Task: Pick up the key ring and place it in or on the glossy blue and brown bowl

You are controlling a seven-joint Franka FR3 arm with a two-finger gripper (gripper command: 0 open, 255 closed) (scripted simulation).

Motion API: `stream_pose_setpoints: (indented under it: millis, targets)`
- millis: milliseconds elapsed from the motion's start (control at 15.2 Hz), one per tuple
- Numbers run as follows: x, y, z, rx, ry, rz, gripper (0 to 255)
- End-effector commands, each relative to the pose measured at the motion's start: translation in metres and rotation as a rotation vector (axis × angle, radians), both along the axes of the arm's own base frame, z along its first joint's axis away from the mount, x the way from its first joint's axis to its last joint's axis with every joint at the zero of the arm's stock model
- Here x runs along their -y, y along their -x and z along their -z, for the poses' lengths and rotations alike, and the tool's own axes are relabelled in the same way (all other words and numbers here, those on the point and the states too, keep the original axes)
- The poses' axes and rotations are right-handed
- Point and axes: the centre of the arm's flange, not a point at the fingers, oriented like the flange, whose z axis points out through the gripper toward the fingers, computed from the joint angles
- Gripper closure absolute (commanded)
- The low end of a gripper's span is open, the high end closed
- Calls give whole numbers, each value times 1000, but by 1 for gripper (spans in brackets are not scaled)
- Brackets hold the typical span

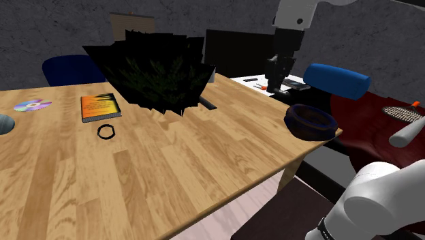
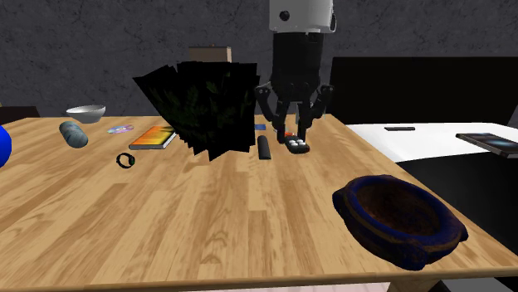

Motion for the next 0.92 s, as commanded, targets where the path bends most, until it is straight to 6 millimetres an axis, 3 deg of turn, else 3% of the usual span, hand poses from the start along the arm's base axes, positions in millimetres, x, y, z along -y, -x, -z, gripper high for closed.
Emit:
stream_pose_setpoints:
  millis: [0,858]
  targets:
    - [25,15,0,-1,-1,-1,255]
    - [169,104,-5,-1,-1,-1,255]
